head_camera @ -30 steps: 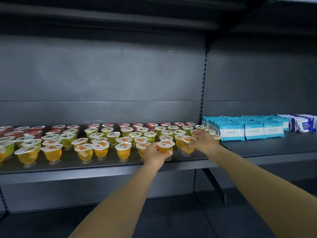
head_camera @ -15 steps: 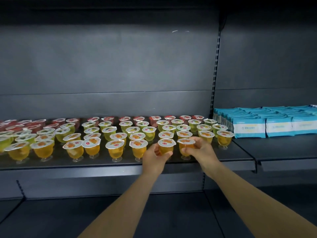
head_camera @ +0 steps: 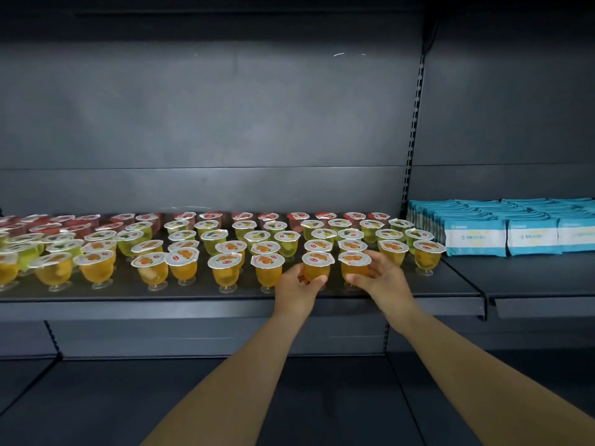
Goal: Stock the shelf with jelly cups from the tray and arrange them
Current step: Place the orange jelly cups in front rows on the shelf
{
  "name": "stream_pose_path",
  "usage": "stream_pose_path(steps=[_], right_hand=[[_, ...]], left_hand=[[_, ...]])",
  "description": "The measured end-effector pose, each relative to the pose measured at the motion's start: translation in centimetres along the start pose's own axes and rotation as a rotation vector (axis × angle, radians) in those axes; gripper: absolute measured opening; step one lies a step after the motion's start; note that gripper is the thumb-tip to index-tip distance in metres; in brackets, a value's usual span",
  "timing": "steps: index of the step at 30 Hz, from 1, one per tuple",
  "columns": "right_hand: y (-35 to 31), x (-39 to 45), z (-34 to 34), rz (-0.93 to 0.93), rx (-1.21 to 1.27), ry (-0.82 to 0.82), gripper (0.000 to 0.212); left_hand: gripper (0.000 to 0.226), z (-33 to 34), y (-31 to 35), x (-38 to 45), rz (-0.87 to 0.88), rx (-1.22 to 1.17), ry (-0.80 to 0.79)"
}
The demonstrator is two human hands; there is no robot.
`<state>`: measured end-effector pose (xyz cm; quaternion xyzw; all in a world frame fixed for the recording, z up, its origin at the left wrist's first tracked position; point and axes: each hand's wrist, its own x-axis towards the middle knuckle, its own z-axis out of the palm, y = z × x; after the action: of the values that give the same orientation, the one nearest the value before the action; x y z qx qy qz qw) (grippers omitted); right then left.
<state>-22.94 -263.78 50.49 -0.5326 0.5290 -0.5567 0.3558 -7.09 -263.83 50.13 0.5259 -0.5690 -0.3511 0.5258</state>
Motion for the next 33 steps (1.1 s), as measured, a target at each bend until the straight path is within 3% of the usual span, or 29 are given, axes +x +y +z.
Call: stream_pose_path(steps=[4, 11, 17, 21, 25, 33], right_hand=[[-0.1, -1.0, -0.8, 0.019, 0.011, 0.027, 0.078], [0.1, -5.8, -1.2, 0.016, 0.003, 0.124, 0.069], [-0.5, -12.4, 2.6, -0.095, -0.606, -0.017, 0.067], [-1.3, -17.6, 8.0, -0.118, -0.869, -0.161, 0.073], [-0.2, -22.9, 14.5, -0.052, -1.039, -0.326, 0.077], [7.6, -31.6, 25.5, 0.203, -0.948, -0.473, 0.079]], left_hand=[[0.030, -0.2, -0.3, -0.8, 0.049, 0.017, -0.045], [0.052, -3.6, -3.0, -5.3, 0.273, 0.223, -0.087], [0.050, -11.8, -5.5, -9.2, 0.439, 0.786, -0.361], [0.060, -18.9, -7.7, -11.3, 0.401, 1.129, -0.567], [0.064, -26.2, -11.2, -14.0, 0.313, 1.302, -0.652], [0.058, -36.5, -23.3, -20.2, 0.060, 1.389, -0.819]])
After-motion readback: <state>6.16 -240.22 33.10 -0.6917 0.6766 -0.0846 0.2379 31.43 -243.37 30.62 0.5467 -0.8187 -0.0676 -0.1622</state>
